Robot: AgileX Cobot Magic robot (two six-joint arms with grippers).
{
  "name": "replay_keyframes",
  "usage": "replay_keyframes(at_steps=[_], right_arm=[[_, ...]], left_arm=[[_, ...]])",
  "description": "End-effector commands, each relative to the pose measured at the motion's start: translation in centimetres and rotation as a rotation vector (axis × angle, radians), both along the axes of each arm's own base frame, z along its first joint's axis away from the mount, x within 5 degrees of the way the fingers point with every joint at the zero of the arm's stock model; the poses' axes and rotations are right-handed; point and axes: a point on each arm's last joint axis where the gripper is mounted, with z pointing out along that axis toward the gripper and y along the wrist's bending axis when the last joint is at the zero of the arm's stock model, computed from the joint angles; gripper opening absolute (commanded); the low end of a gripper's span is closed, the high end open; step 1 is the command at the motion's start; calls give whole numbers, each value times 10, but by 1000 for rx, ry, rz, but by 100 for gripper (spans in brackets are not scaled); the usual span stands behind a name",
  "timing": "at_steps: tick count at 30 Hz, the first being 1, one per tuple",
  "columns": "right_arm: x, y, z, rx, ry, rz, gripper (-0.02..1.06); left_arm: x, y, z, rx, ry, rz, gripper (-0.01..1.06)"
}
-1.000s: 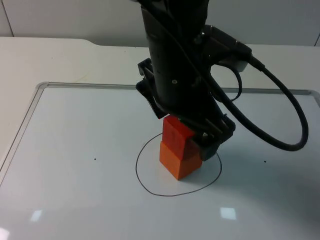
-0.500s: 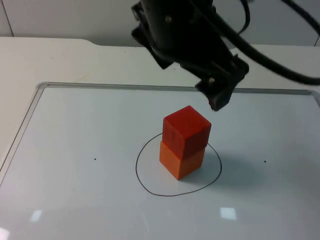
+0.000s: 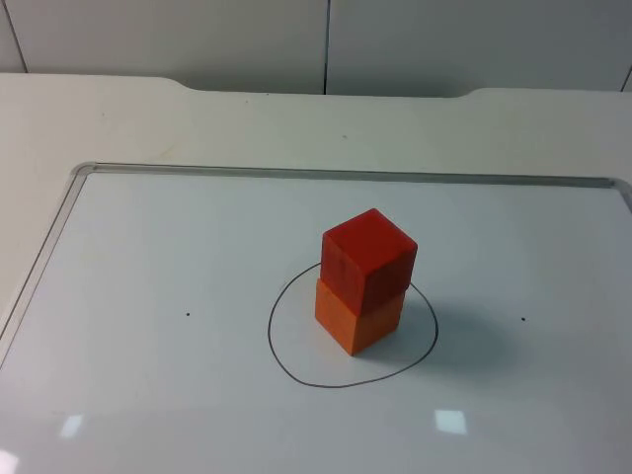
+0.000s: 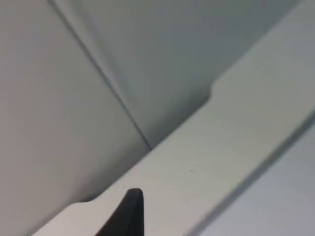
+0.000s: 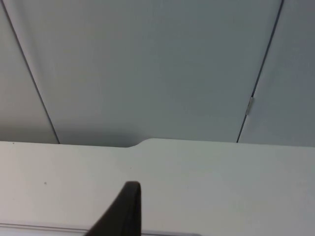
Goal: Pick up one cube with the left hand and another cube with the right hand. First place the cube in the right hand at the target position, then stack the cube in the left hand on top.
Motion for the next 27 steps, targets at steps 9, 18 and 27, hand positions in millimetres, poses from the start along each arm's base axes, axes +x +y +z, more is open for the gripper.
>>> replay_keyframes(at_steps=[9, 18, 27], right_arm=[[1, 1, 0, 2, -12, 3, 106], [1, 1, 0, -1, -18, 2, 106], [1, 0, 1, -13, -26, 0, 106]], left_arm=[[22, 139, 42, -223, -21, 434, 105], [20, 204, 21, -216, 4, 654, 105], [28, 203, -25, -196, 66, 649, 105]])
